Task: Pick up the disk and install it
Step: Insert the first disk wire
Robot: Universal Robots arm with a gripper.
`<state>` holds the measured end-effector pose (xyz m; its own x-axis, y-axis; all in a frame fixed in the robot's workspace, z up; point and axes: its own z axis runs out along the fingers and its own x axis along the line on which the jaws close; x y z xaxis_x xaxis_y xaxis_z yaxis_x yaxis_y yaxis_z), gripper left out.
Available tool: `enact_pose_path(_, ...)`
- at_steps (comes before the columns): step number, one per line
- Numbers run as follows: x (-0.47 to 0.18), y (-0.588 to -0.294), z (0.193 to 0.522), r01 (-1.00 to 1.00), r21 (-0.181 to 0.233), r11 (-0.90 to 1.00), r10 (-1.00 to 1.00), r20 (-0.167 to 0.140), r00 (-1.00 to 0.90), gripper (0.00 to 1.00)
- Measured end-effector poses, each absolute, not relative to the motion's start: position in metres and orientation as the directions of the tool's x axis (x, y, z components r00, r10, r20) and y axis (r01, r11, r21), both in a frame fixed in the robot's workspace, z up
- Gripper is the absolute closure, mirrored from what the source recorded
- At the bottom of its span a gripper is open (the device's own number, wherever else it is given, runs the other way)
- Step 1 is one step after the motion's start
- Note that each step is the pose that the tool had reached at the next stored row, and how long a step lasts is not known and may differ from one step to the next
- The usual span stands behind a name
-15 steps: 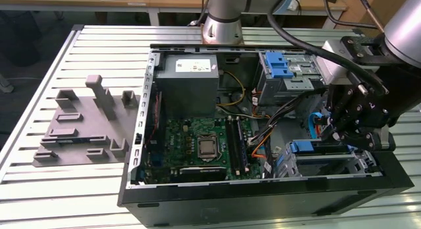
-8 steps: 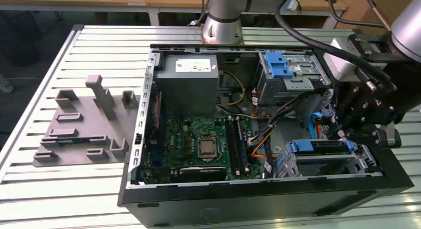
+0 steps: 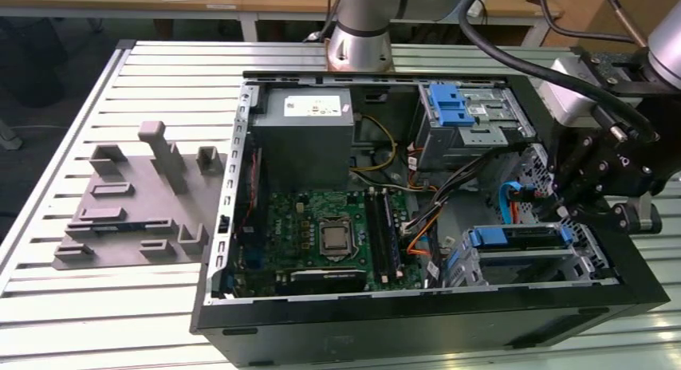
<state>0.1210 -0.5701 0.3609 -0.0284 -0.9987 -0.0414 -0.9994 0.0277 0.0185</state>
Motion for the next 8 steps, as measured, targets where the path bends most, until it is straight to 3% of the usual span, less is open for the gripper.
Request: enact_pose_path(8, 0.1233, -0.5673, 0.3613, -0.999, 0.014, 0.029, -0.998, -0.051, -0.029, 0.89)
